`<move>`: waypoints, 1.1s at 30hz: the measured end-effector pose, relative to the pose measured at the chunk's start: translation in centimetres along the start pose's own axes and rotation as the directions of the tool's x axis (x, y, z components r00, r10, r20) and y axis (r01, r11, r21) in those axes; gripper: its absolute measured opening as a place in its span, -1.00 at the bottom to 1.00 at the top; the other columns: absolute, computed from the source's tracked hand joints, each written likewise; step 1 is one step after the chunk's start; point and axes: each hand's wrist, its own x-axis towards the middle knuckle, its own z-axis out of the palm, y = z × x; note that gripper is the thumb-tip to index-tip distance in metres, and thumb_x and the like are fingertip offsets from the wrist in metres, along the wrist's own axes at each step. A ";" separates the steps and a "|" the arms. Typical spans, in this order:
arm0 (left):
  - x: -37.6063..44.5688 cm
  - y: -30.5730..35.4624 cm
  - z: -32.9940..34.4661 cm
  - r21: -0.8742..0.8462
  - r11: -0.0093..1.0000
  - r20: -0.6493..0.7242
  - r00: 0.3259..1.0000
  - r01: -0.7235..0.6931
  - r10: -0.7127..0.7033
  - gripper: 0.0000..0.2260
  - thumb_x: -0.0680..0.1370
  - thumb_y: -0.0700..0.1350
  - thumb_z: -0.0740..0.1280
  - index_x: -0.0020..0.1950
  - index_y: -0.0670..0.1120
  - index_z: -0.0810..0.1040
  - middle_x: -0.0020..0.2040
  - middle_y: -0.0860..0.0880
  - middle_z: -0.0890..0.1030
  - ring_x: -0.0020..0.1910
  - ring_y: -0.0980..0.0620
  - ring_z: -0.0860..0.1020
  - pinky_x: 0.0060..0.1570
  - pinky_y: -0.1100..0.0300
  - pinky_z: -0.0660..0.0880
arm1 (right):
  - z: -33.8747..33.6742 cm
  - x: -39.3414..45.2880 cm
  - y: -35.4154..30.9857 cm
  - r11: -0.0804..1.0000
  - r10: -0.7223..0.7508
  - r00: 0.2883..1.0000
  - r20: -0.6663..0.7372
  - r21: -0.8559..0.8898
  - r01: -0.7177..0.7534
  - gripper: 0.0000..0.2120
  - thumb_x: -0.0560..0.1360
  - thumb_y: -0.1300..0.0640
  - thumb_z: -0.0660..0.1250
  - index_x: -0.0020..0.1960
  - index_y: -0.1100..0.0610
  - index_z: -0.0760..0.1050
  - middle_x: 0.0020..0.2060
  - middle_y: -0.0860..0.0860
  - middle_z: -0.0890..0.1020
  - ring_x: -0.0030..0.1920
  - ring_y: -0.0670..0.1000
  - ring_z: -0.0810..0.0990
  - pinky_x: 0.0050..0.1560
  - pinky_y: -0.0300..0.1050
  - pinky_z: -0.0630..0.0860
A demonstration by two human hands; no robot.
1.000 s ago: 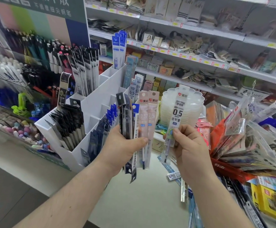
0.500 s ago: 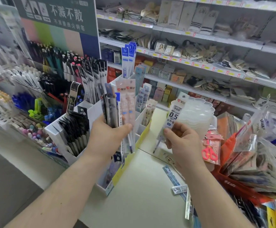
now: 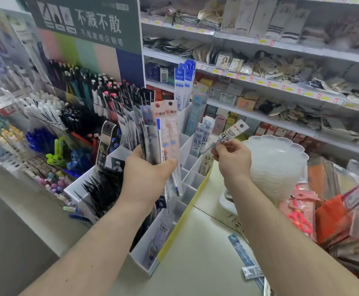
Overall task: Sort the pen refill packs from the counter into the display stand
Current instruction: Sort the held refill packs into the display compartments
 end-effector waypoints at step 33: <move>1.2 0.2 0.8 0.212 0.975 0.280 0.952 0.066 -0.125 -0.83 0.42 -0.21 0.52 -0.05 -0.02 0.61 -0.16 -0.04 0.71 -0.17 0.01 0.66 -0.21 0.21 0.57 | 0.1 -3.5 -5.6 0.995 0.099 0.714 0.693 -0.088 -0.052 -0.79 0.56 0.20 0.39 0.03 0.37 0.62 -0.42 0.02 0.54 -0.49 -0.07 0.17 -0.52 -0.24 0.10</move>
